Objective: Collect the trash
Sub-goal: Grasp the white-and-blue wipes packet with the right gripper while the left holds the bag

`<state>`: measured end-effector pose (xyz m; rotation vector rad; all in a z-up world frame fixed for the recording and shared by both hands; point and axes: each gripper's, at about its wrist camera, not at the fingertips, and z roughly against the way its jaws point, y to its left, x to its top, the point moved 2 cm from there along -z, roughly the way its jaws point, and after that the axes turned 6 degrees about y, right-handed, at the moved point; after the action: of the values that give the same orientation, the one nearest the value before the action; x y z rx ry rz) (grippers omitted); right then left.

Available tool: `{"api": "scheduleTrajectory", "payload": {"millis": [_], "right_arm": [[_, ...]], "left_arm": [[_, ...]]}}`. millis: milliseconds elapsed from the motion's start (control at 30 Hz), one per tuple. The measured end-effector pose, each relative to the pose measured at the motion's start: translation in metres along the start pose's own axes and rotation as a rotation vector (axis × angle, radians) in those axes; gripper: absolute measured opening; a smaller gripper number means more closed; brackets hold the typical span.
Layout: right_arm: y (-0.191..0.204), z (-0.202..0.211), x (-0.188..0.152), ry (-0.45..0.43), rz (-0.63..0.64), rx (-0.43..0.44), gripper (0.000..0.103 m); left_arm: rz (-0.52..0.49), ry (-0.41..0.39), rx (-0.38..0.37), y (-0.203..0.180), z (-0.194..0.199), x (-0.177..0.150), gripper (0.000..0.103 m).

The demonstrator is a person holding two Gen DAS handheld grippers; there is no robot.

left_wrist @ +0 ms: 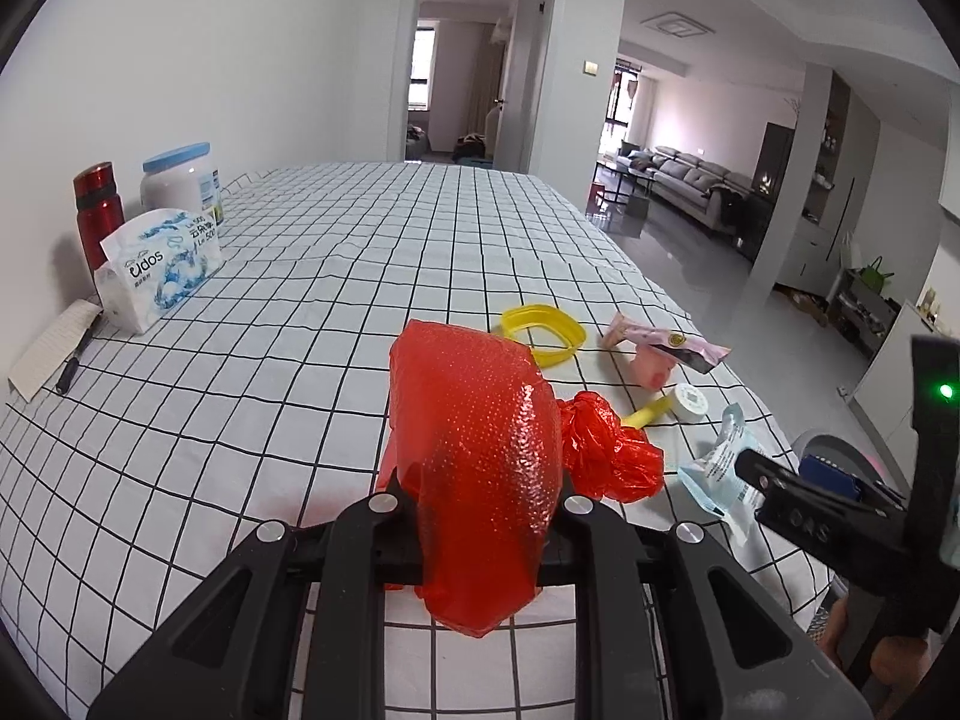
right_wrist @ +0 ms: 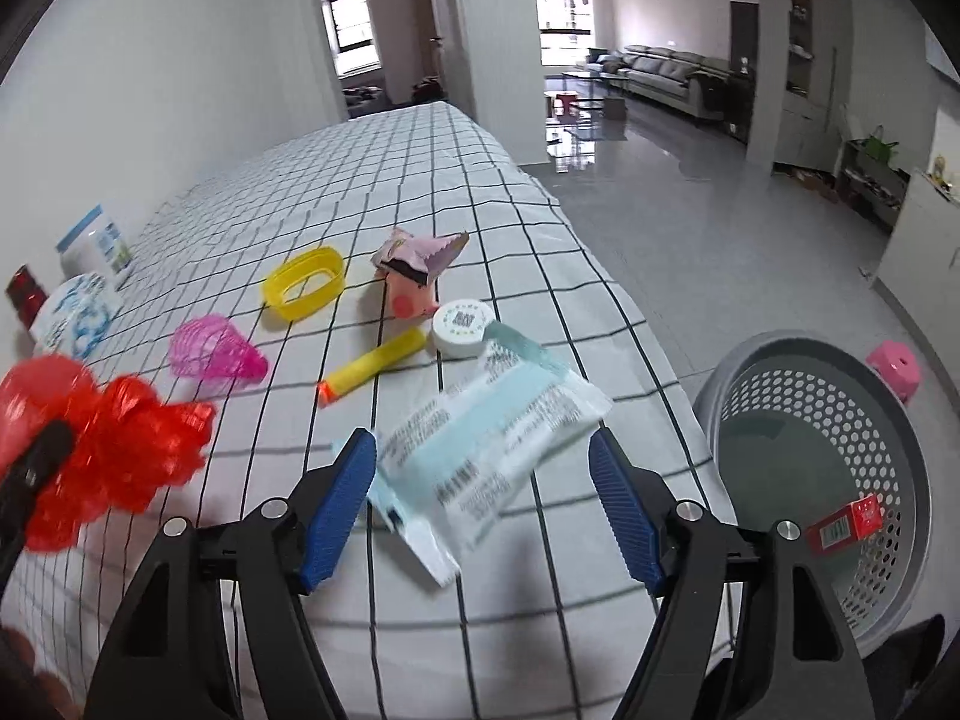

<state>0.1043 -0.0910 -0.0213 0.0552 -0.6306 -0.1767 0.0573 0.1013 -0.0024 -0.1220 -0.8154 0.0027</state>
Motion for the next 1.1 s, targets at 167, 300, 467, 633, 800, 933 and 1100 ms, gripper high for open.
{"api": "scheduleTrajectory", "payload": {"millis": [167, 300, 467, 633, 800, 933, 1100], "right_arm": [[0.015, -0.017, 0.010, 0.021, 0.007, -0.077, 0.073], [0.021, -0.030, 0.011, 0.039, 0.029, -0.154, 0.073], [0.014, -0.028, 0.004, 0.042, 0.042, -0.169, 0.073], [-0.003, -0.018, -0.005, 0.037, 0.049, -0.167, 0.073], [-0.021, -0.008, -0.013, 0.030, 0.040, -0.154, 0.073], [-0.033, -0.007, -0.015, 0.031, 0.043, -0.114, 0.073], [-0.038, -0.013, -0.017, 0.073, 0.081, -0.025, 0.073]], "left_arm": [[0.001, 0.000, -0.013, 0.003, -0.002, 0.001, 0.020], [0.001, 0.006, -0.019, 0.003, -0.005, 0.001, 0.020], [0.004, 0.013, -0.027, 0.004, -0.008, 0.001, 0.020], [-0.002, 0.015, -0.028, 0.000, -0.008, 0.001, 0.020], [-0.009, 0.021, -0.038, -0.007, -0.008, -0.001, 0.020], [-0.017, 0.030, -0.049, -0.014, -0.009, -0.004, 0.020], [-0.017, 0.046, -0.062, -0.020, -0.010, -0.008, 0.020]]}}
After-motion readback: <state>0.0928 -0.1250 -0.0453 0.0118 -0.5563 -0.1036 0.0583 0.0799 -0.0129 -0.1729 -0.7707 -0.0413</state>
